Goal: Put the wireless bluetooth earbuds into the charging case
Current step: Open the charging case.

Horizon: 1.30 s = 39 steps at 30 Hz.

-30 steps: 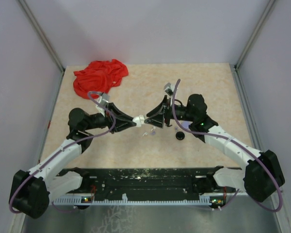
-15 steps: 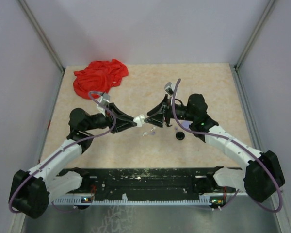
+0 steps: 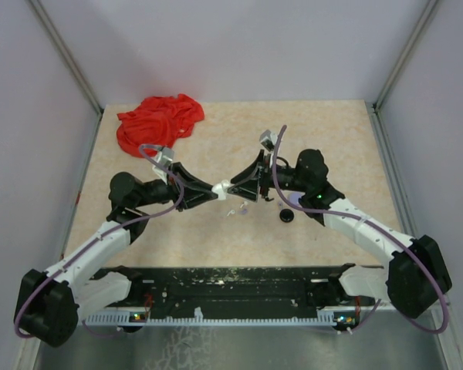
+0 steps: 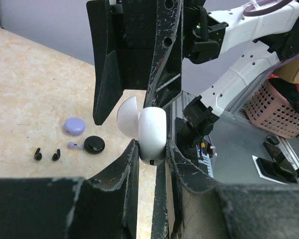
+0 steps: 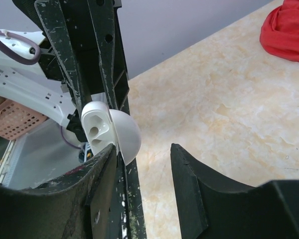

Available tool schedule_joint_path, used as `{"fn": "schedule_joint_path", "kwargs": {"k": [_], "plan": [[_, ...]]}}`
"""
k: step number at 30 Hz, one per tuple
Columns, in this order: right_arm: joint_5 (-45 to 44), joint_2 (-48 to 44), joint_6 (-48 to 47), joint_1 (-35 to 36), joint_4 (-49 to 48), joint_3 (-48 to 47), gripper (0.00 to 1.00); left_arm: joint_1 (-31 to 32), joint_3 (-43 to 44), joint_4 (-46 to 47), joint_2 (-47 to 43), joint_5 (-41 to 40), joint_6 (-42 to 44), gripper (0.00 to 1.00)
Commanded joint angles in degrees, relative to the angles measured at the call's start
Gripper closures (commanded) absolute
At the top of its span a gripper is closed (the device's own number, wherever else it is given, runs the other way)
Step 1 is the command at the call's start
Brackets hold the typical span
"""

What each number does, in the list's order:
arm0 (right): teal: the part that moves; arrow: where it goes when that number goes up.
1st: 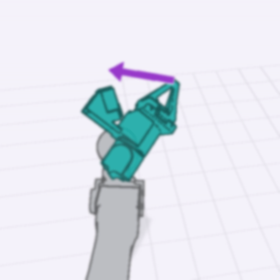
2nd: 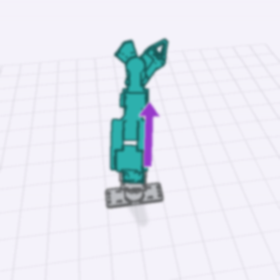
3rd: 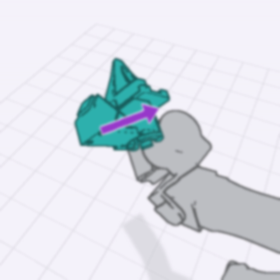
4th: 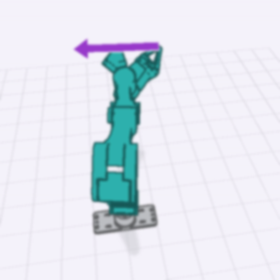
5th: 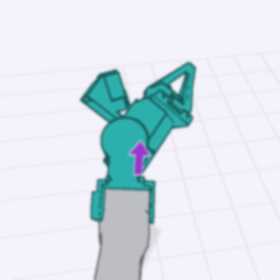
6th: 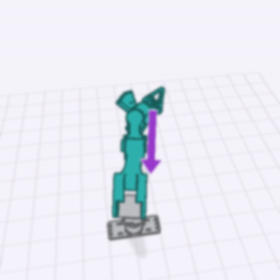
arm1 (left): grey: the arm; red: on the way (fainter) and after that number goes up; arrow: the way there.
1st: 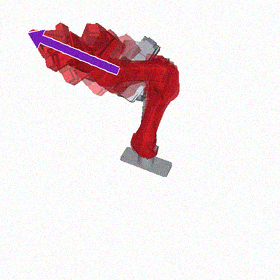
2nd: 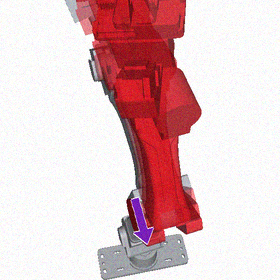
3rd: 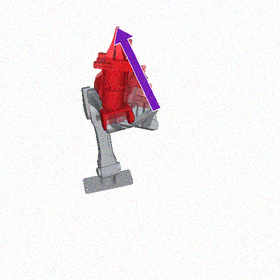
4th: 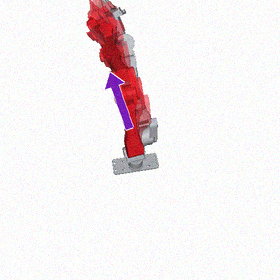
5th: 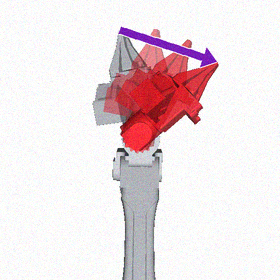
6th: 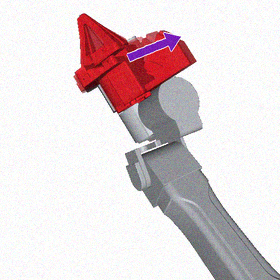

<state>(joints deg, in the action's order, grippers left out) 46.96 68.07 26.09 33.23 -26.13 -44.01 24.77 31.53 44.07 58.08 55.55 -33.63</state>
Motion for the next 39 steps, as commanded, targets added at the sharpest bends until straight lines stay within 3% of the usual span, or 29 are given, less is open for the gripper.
{"fn": "schedule_joint_path", "kwargs": {"k": [1, 10, 16, 17, 21, 27, 33, 39], "plan": [[1.56, 0.57, 0.54, 0.94, -5.22, -2.52, 0.53, 0.42, -0.18, 3.81, 0.36, 0.88, -1.39, 0.99], [3.14, 1.57, 1.05, 1.47, -7.42, -2.74, 0.55, 0.59, -0.59, 7.41, 2.03, 1.92, -3.59, 0.99], [3.95, 2.32, 0.91, 1.48, -7.72, -3.28, 0.73, 0.66, -0.46, 7.25, 1.95, 2.33, -3.35, 0.99], [4.07, 2.22, 0.39, 1.48, -6.9, -3.6, 0.78, 0.64, -0.42, 6.76, 1.93, 2.37, -3.06, 0.96], [2.79, 0.81, -7.74, 1.49, 4.43, -6.63, 0.89, 0.68, 0.79, 0.18, 1.82, 2.38, 0.53, 0.68], [-1.3, 1.27, -24.91, 1.53, 30.13, -17.19, 0.93, 0.67, 6.42, -19.97, 0.17, 2.0, 13.35, 0.34], [-13.93, 3.16, -37.56, 5.61, 49.12, -26.9, 0.93, 0.61, 12.81, -35.34, 0.94, 2.59, 22.99, 0.24], [-25.43, 5.32, -44.21, 10.84, 59.55, -32.38, 0.99, 0.58, 19.64, -48.23, 3.98, 3.29, 31.85, 0.21]]}}
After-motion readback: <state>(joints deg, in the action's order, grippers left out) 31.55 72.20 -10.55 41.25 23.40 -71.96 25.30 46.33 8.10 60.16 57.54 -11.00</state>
